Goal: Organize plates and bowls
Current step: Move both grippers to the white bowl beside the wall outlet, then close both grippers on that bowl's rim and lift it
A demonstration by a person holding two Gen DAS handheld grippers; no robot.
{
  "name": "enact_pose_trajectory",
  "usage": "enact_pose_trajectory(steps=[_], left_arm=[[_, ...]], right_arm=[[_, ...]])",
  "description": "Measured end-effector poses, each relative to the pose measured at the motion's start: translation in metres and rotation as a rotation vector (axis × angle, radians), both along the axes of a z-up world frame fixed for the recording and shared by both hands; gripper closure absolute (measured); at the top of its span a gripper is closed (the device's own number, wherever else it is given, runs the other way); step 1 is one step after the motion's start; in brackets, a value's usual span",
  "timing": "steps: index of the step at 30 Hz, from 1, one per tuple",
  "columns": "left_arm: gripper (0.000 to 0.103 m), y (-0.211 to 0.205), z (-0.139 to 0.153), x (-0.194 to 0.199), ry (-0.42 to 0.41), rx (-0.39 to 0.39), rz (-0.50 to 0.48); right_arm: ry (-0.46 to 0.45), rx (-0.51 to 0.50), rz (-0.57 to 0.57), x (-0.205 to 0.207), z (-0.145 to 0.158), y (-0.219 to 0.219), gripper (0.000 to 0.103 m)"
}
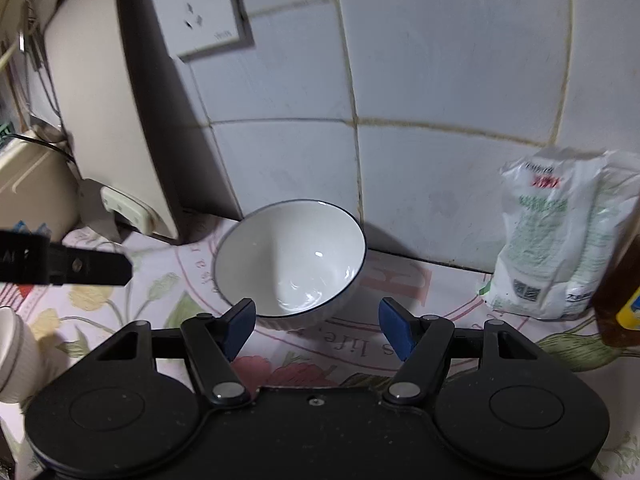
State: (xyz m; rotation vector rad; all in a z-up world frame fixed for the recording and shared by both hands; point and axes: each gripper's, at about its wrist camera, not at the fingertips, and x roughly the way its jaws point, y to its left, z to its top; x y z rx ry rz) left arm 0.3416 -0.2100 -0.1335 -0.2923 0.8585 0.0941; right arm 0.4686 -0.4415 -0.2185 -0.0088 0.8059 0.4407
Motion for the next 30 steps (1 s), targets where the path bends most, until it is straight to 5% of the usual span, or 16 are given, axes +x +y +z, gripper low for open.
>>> enact_pose_trajectory(steps=[8, 13, 19, 24, 30], left_arm=[[0.043, -0.012, -0.024, 0.042, 0.026, -0.066, -0.032], [0.067, -0.012, -0.047, 0.067, 0.109, -0.13, -0.028], [0.077, -0.007, -0.064, 0.072, 0.148, -0.202, -0.032], [0.088, -0.007, -0.066, 0.065, 0.151, -0.183, -0.03], [0.089, -0.007, -0.062, 0.052, 0.167, -0.173, -0.045]], right_arm=[[0.044, 0.038, -0.002, 0.02, -0.014, 0.003, 0.03], [0.076, 0.001, 0.021, 0.035, -0.023, 0.012, 0.032], [0.158, 0.042, -0.042, 0.046, -0.027, 0.014, 0.056], [0.17, 0.051, -0.116, 0.044, -0.026, 0.01, 0.074], [0.198, 0.056, -0.156, 0.035, -0.023, 0.006, 0.079]])
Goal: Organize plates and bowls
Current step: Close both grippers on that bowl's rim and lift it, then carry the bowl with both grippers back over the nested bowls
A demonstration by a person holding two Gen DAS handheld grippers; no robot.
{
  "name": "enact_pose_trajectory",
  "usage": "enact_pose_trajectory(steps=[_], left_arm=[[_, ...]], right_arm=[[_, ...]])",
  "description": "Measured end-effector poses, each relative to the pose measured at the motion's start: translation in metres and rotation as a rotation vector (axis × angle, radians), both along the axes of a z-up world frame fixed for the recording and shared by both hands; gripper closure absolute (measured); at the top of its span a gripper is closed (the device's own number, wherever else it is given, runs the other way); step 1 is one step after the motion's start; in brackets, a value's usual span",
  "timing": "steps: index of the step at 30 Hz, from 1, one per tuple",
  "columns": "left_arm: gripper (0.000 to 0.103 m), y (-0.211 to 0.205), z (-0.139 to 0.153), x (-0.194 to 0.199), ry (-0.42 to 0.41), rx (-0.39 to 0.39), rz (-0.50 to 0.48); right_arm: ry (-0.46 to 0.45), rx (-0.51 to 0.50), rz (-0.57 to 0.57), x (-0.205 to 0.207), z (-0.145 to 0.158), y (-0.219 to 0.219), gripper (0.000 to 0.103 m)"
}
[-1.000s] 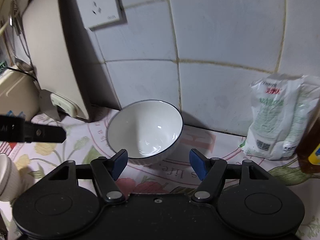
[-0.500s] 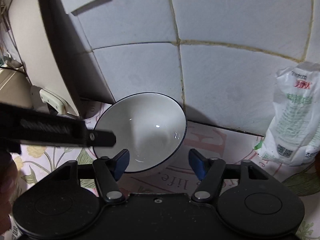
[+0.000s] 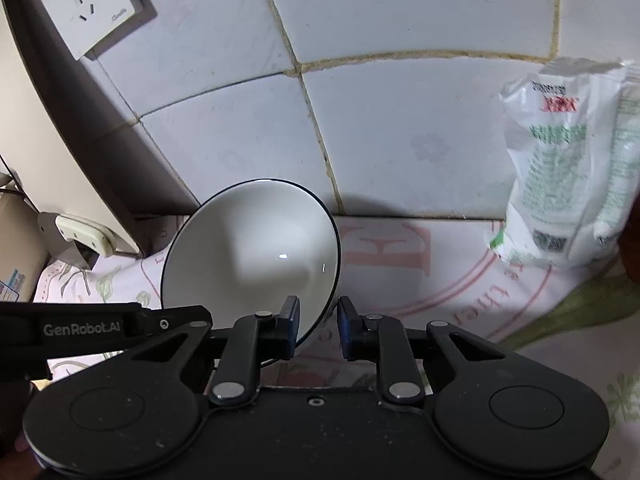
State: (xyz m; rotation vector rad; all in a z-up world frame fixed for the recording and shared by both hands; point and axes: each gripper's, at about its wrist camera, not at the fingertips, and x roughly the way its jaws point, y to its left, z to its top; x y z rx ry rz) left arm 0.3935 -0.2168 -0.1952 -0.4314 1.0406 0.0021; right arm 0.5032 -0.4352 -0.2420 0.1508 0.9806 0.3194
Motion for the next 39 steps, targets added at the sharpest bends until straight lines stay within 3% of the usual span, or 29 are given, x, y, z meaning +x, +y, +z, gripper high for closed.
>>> enact_pose_trajectory(steps=[8, 19, 27, 32, 39], left_arm=[[0.09, -0.007, 0.016, -0.026, 0.044, 0.078, -0.068], [0.09, 0.001, 0.051, -0.072, 0.077, 0.13, -0.124], [0.09, 0.013, 0.082, -0.109, 0.051, 0.143, -0.152], [0.09, 0.015, 0.104, -0.132, 0.02, 0.194, -0.188], [0.09, 0.034, 0.127, -0.156, -0.007, 0.178, -0.195]], right_arm=[[0.053, -0.004, -0.062, -0.029, 0.019, 0.004, 0.08], [0.039, 0.009, -0.112, -0.09, 0.059, 0.018, 0.081], [0.021, 0.007, -0.136, -0.131, 0.087, 0.035, 0.08], [0.015, 0.012, -0.131, -0.155, 0.102, 0.044, 0.08], [-0.015, 0.02, -0.131, -0.182, 0.126, 0.059, 0.08]])
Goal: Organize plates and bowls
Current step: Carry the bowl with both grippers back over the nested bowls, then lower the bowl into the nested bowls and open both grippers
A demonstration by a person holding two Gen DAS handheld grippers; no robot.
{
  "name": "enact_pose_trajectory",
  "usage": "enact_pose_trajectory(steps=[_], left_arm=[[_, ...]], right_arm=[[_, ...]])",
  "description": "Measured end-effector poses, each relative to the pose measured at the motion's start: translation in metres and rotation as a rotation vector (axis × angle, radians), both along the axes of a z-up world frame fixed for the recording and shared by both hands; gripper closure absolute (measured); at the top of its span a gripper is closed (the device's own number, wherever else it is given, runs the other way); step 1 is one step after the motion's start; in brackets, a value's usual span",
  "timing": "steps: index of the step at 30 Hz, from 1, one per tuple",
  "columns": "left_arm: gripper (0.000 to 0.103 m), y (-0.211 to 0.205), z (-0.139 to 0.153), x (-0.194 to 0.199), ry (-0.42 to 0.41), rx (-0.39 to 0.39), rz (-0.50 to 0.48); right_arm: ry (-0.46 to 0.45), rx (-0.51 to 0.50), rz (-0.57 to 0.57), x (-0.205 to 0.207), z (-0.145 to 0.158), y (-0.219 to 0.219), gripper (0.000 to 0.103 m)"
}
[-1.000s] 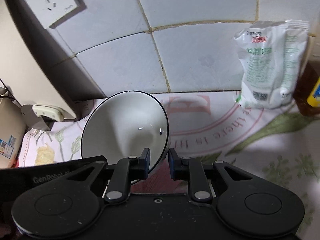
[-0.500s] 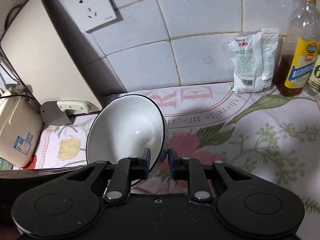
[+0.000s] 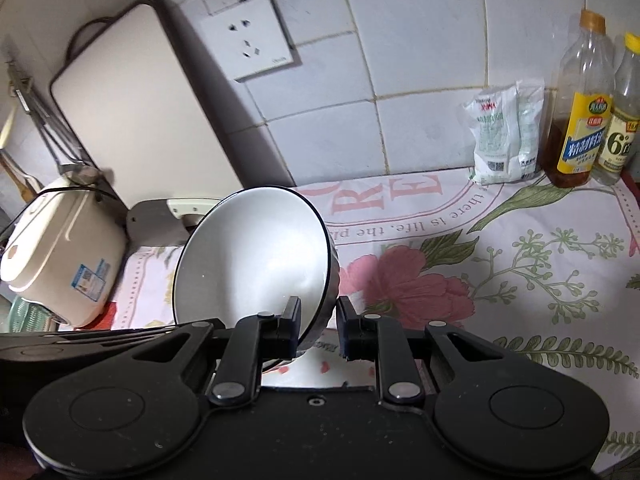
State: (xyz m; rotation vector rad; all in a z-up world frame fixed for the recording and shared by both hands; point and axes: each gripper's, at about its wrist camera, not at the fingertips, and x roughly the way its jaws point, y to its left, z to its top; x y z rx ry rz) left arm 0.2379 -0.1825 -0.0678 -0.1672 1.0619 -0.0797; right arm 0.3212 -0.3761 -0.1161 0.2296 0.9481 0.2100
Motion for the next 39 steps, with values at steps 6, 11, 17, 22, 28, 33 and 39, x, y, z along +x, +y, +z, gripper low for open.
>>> enact_pose_trajectory(steps=[6, 11, 17, 22, 28, 33, 39], left_arm=[[0.089, 0.019, 0.016, -0.022, -0.026, -0.002, -0.017], [0.089, 0.042, 0.022, -0.042, -0.027, 0.014, -0.007], [0.089, 0.073, 0.019, -0.065, -0.024, 0.043, 0.019], [0.089, 0.107, 0.013, -0.076, -0.002, 0.051, 0.048], [0.089, 0.153, 0.001, -0.082, 0.02, 0.041, 0.089], [0.09, 0.185, -0.021, -0.081, 0.066, 0.013, 0.114], [0.089, 0.199, -0.044, -0.073, 0.11, 0.006, 0.111]], right_arm=[[-0.021, -0.022, 0.019, -0.023, 0.017, 0.021, 0.08], [-0.027, -0.001, 0.035, -0.04, 0.021, 0.04, 0.08], [-0.028, 0.026, 0.063, -0.053, 0.018, 0.069, 0.08], [-0.02, 0.061, 0.079, -0.06, 0.011, 0.097, 0.08], [-0.003, 0.115, 0.097, -0.062, -0.004, 0.135, 0.08], [0.031, 0.139, 0.1, -0.06, -0.023, 0.164, 0.08], [0.082, 0.161, 0.073, -0.053, -0.047, 0.176, 0.08]])
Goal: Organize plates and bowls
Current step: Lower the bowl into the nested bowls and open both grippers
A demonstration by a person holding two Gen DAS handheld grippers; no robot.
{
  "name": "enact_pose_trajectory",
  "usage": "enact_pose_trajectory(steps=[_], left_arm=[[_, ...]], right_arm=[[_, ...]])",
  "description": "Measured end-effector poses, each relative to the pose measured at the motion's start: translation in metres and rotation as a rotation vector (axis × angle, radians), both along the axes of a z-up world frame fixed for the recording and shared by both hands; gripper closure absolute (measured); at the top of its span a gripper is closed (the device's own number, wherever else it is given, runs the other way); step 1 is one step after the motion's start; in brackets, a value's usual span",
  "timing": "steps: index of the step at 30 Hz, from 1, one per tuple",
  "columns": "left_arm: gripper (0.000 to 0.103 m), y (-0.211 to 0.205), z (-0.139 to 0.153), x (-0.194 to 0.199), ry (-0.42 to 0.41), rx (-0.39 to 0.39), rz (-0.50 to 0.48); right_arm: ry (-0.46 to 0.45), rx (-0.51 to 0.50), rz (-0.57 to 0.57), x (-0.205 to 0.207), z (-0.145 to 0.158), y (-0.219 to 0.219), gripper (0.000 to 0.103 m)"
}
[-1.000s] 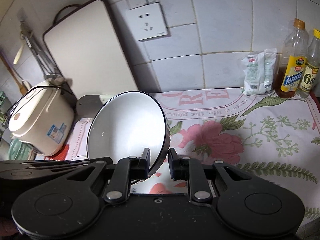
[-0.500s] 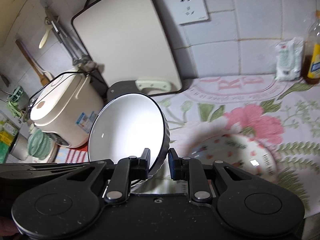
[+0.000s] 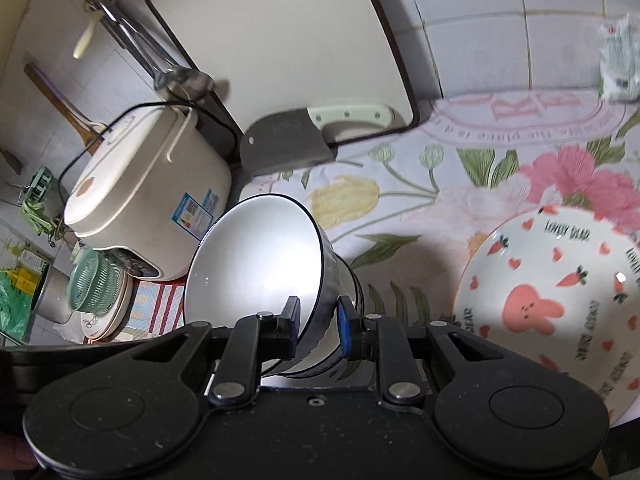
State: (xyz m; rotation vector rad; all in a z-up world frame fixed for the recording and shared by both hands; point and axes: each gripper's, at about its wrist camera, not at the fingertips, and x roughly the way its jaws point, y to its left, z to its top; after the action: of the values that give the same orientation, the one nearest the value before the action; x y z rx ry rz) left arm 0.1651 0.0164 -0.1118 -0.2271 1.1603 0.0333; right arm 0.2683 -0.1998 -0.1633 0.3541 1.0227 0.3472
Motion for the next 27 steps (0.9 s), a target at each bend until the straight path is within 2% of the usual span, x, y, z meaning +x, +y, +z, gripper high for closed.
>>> enact_pose_trajectory(steps=[3, 9, 13, 22, 27], left_arm=[[0.089, 0.006, -0.01, 0.006, 0.03, 0.001, -0.001], [0.089, 0.02, -0.025, 0.018, 0.1, -0.067, -0.006], [0.089, 0.028, -0.036, 0.025, 0.164, -0.106, -0.006], [0.084, 0.019, -0.037, 0.036, 0.212, -0.02, -0.04], [0.082, 0.012, -0.033, 0.039, 0.203, 0.019, -0.053]], right_arm=[[0.029, -0.002, -0.002, 0.004, -0.008, 0.007, 0.079], [0.059, -0.042, -0.012, 0.009, -0.013, 0.016, 0.078], [0.054, -0.137, 0.032, 0.011, -0.01, 0.03, 0.078], [0.069, -0.274, 0.053, 0.021, -0.018, 0.052, 0.079], [0.048, -0.265, 0.034, 0.022, -0.018, 0.046, 0.08]])
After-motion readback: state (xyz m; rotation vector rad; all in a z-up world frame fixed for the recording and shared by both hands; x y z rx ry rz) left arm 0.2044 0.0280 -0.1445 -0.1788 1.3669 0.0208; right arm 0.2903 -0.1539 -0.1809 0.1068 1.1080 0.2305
